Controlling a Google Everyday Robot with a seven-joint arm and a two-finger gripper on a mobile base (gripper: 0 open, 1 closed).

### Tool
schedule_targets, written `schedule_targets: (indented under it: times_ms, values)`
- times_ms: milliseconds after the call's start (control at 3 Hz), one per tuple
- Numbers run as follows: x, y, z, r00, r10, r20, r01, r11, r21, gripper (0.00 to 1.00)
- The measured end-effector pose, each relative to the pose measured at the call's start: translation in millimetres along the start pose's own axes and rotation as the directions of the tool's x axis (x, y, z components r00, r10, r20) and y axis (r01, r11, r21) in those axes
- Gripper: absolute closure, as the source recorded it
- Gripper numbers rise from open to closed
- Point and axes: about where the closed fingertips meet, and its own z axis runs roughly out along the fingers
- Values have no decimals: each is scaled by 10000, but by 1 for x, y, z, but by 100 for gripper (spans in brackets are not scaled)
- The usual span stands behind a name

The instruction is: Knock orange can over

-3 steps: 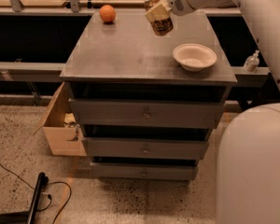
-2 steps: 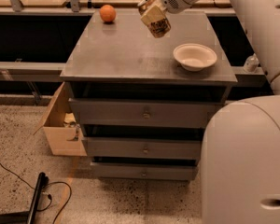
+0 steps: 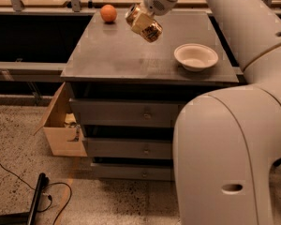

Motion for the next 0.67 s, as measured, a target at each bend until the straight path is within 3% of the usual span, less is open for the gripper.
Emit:
schedule_targets:
  times_ms: [667]
  values:
    - [1, 31, 32, 9850, -1338, -1090, 1196, 9845, -1283, 100]
